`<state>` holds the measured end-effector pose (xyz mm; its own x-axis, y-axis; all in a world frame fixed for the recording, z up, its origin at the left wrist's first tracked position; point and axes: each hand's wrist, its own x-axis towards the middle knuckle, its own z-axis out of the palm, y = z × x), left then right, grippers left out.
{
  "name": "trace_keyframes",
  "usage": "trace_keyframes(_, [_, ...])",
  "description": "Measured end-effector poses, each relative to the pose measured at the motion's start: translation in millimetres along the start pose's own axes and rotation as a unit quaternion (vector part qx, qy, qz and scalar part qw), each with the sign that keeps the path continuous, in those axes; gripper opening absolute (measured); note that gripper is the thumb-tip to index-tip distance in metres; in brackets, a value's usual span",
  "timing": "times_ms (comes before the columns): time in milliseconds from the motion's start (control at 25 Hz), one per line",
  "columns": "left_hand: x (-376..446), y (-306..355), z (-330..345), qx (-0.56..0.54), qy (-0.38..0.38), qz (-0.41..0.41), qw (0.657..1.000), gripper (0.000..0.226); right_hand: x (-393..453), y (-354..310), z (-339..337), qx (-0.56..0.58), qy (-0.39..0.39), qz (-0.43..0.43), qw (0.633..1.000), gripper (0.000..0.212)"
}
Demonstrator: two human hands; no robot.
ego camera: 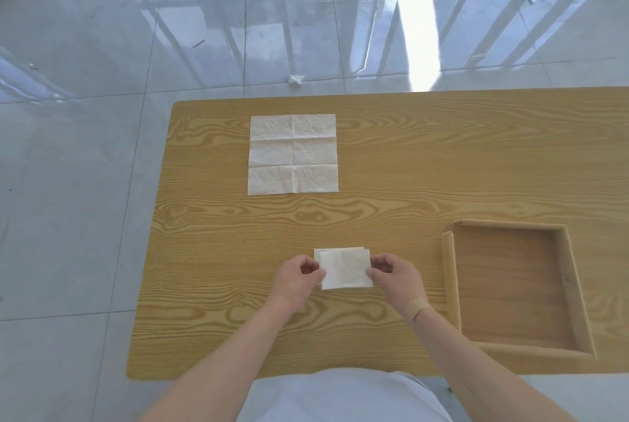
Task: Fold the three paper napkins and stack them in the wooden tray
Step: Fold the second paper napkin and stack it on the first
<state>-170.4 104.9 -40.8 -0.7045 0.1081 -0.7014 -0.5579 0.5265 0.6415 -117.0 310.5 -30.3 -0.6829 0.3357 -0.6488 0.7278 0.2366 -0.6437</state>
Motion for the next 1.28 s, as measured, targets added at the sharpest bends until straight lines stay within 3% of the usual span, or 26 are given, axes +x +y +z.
trace_keyframes(240, [6,-5,-4,-0.002,0.009,-0.014,1.0,0.007,8,-4,6,-0.022,0.001,0.005,1.0,0.007])
trace_keyframes(1280, [13,-4,-3,0.071,0.06,-0.001,0.996,0.012,13,-7,8,-0.067,0.018,0.03,0.997,0.005])
